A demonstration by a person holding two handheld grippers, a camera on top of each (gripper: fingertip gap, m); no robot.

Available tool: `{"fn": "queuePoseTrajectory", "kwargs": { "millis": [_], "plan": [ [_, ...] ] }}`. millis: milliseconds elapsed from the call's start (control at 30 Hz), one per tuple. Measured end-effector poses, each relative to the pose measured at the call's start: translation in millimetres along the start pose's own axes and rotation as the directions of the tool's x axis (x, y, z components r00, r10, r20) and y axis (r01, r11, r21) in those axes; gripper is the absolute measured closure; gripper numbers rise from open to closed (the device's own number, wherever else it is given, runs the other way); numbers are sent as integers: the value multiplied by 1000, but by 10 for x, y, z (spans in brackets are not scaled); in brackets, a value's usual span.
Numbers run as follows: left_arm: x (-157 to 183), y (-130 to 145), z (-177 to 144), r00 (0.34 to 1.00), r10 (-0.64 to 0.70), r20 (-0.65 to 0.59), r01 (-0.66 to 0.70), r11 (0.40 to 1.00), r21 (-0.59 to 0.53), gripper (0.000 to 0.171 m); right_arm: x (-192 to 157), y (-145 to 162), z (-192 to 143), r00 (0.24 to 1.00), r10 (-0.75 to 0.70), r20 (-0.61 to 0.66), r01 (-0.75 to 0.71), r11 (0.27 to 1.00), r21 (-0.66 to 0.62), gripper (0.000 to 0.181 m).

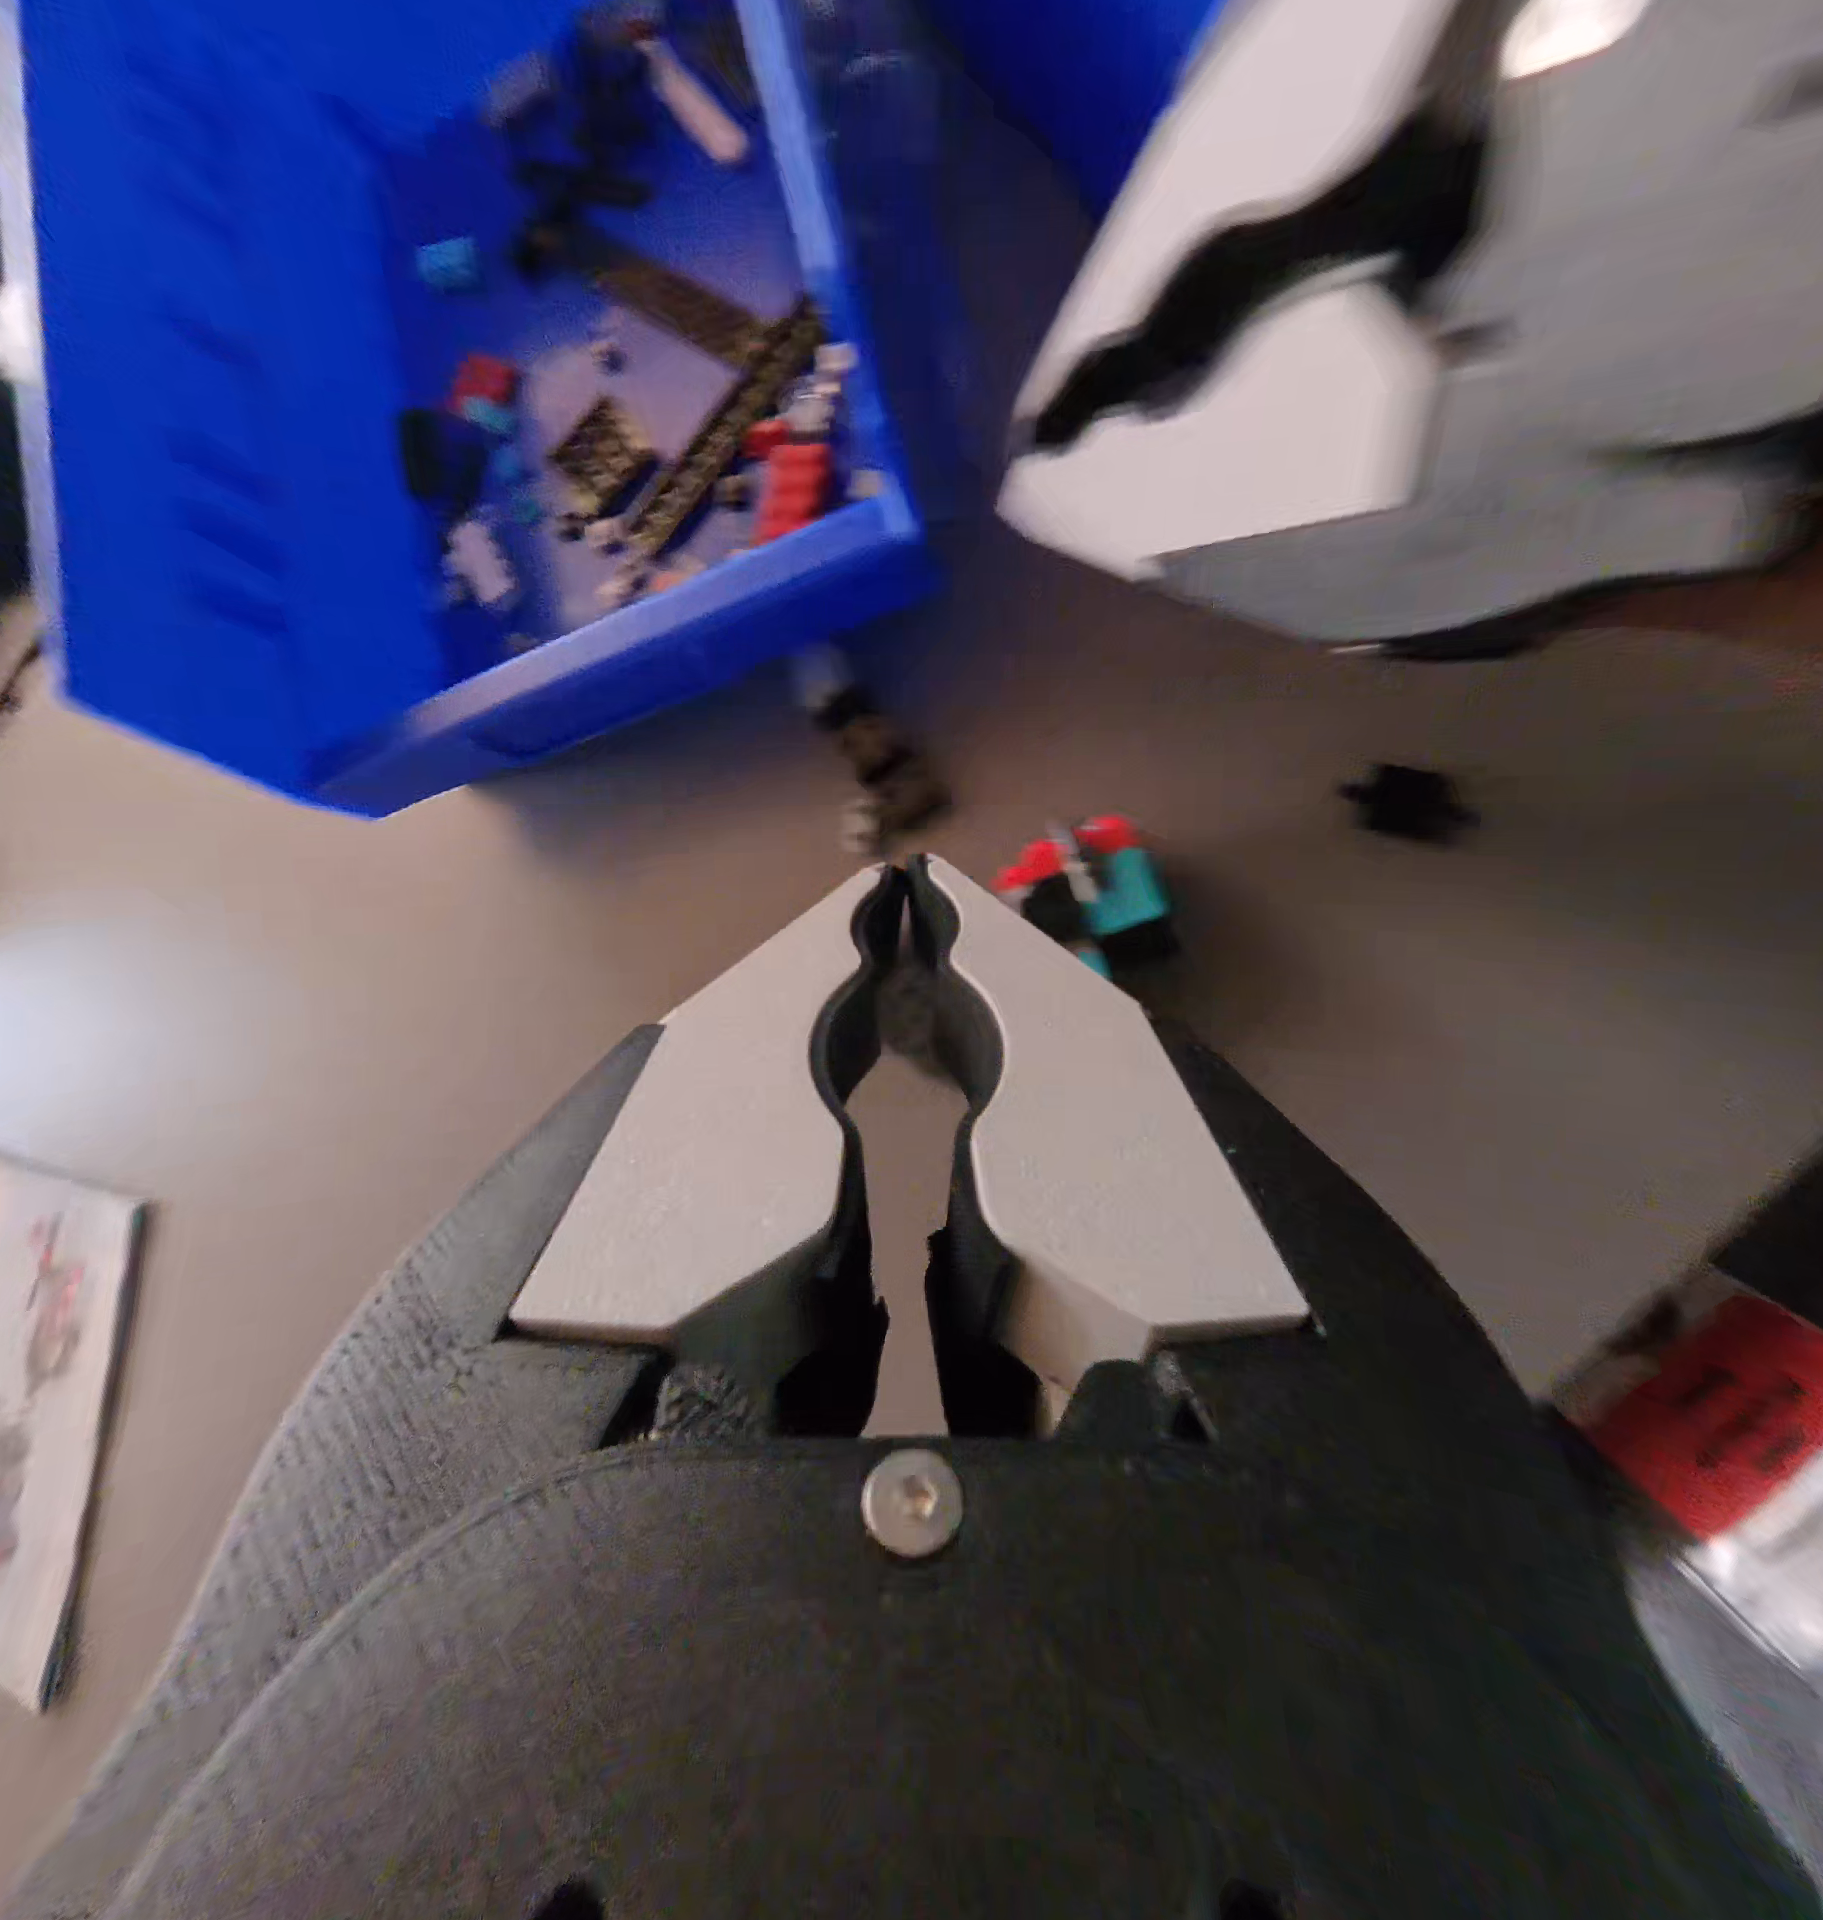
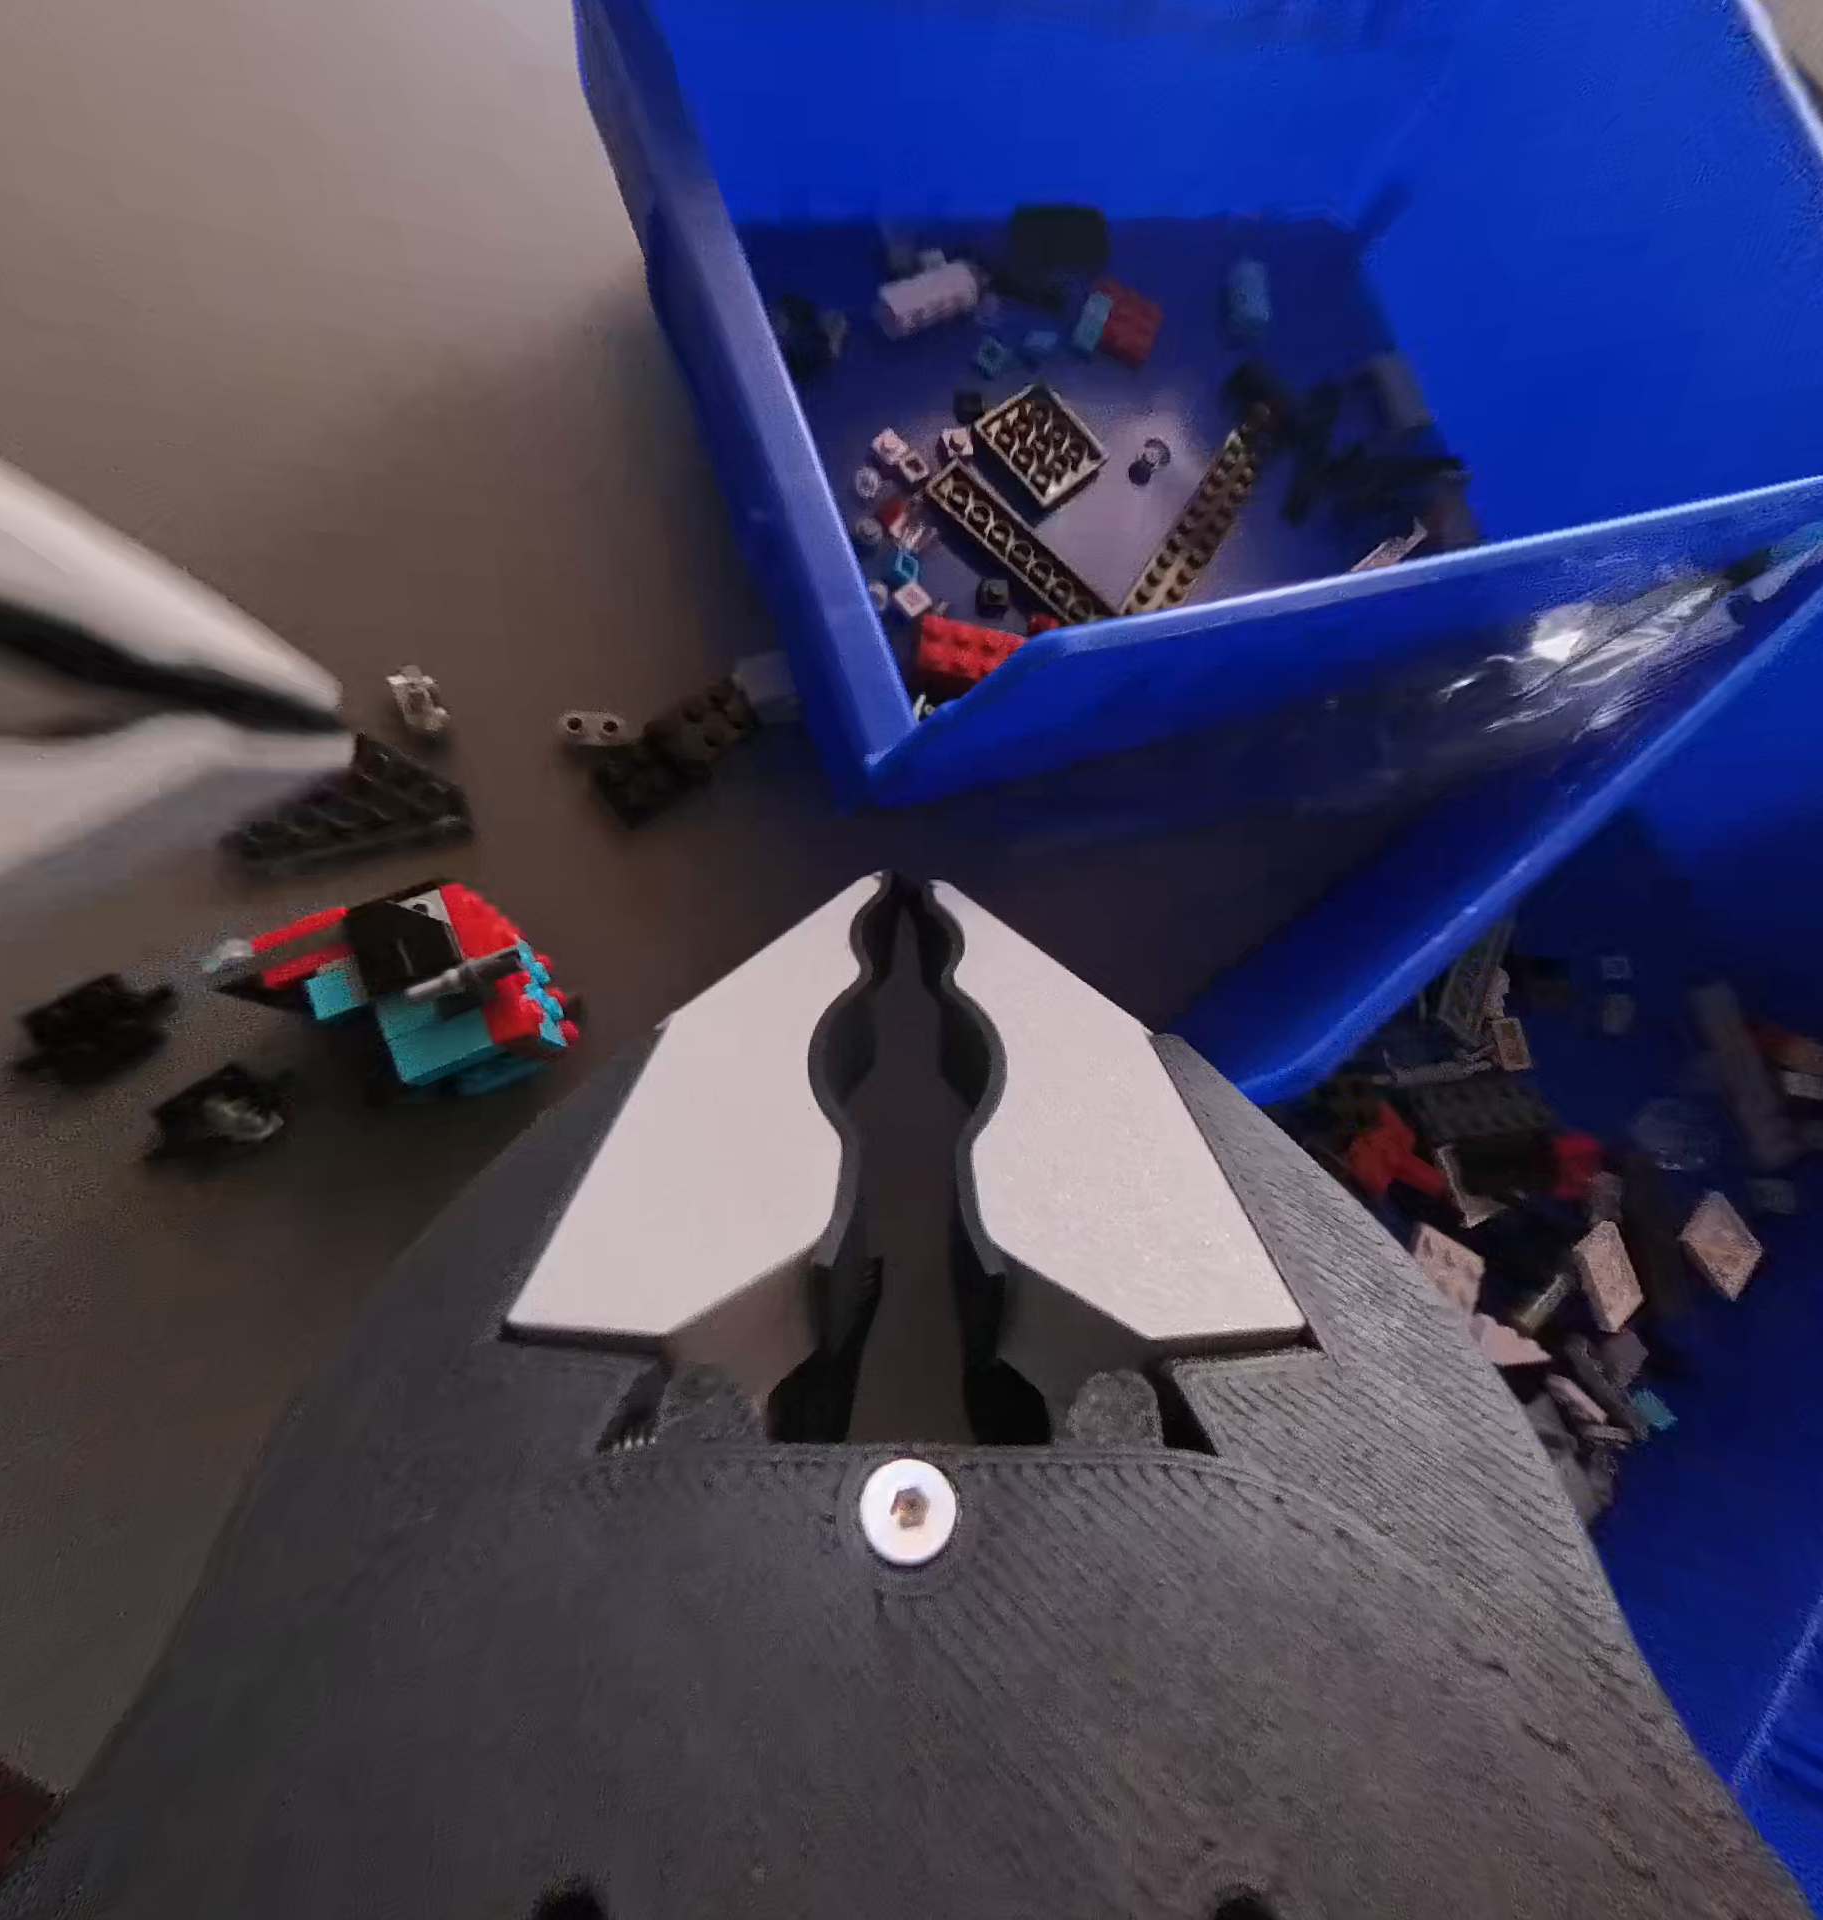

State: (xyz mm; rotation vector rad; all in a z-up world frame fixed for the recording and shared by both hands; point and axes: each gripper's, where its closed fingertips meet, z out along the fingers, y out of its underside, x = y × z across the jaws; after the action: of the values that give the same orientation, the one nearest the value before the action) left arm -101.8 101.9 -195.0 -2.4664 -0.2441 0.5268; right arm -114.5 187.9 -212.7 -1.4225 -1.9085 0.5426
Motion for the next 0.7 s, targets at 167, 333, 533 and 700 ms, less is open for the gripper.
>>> {"fn": "queuePoseTrajectory", "kwargs": {
  "millis": [167,333,533,700],
  "plan": [
    [-659,126,196,979,-63,195,70,997,-28,169,-202,-269,-288,997,22,71,-32,987,155,178],
    [-1111,254,359,928,-36,371,75,993,-92,170,-604,-458,-479,993,-97,64,81,973,215,180],
    [-1074,214,422,906,59,420,-8,993,-121,170,-771,-416,-326,977,-211,-25,212,967,140,180],
    [-1041,162,382,887,88,453,-45,993,-105,170,-792,-361,-248,966,-248,-69,254,960,114,180]
  ]
}}
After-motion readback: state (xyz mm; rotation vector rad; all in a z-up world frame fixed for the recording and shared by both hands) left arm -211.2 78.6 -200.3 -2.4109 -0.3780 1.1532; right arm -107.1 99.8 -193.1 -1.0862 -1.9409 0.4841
